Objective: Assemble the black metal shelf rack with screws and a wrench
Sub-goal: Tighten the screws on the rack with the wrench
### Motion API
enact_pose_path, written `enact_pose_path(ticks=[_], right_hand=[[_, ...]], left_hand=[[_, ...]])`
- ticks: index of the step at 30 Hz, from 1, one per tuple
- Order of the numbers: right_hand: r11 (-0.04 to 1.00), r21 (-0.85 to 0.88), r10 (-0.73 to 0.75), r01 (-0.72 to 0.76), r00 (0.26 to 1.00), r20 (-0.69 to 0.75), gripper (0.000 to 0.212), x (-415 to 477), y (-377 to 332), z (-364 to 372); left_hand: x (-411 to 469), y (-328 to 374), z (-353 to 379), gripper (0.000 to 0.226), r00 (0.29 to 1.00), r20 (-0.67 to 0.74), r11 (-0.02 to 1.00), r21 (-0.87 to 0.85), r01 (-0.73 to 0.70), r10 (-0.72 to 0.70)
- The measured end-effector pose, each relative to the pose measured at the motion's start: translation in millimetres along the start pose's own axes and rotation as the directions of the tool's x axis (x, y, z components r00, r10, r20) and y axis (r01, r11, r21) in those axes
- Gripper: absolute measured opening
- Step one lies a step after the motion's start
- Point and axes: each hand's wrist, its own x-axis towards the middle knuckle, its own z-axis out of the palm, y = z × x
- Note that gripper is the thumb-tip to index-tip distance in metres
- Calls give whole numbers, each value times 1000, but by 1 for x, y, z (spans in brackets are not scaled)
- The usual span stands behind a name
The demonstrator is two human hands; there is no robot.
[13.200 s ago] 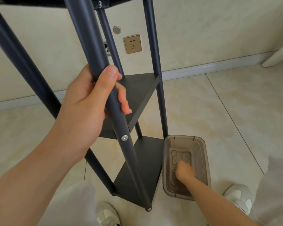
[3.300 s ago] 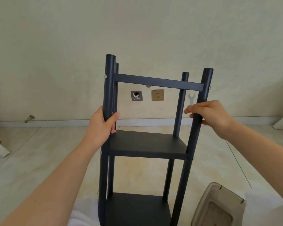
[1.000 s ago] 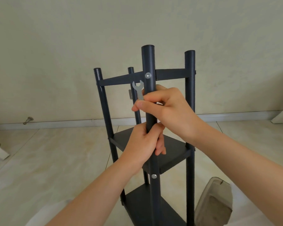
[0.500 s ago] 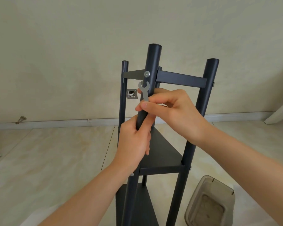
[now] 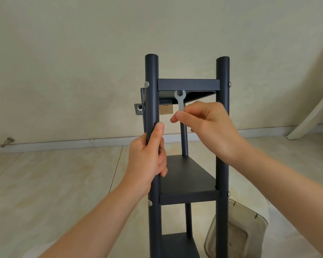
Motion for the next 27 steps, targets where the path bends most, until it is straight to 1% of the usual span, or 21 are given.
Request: enact_pose_path(ticks=[3,5,12,17,20,23,27], right_hand=[[995,-83,56,-51,997,61,24,2,3,6],[991,-95,98,-90,992,81,26,5,4,10],[994,48,99,-99,995,11,29,19,1,20],[997,59,50,-49,998,-23,32,25,-3,26],[1000,27,3,-1,998,-67,29,28,-4,28],[1000,4,-14,14,994,-109,29,28,-3,30],[999,-8,-42,41,990,-131,29,29,-3,27]], left_hand=[[0,-1,-1,59,1000,-6,1000,4,9,-9],[0,-1,-2,59,1000,-10,1000,13,6,-6],[1,0,-5,57,1000,-13,999,54,-3,3],[-1,-1,-4,58,1000,-3,999,43,17,-17],[-2,-1,-2,61,1000,12,999,33,20,-20],[-2,0,-2,63,999,26,999,40,21,-22],[-2,1,-4,63,999,35,998,51,24,-25]])
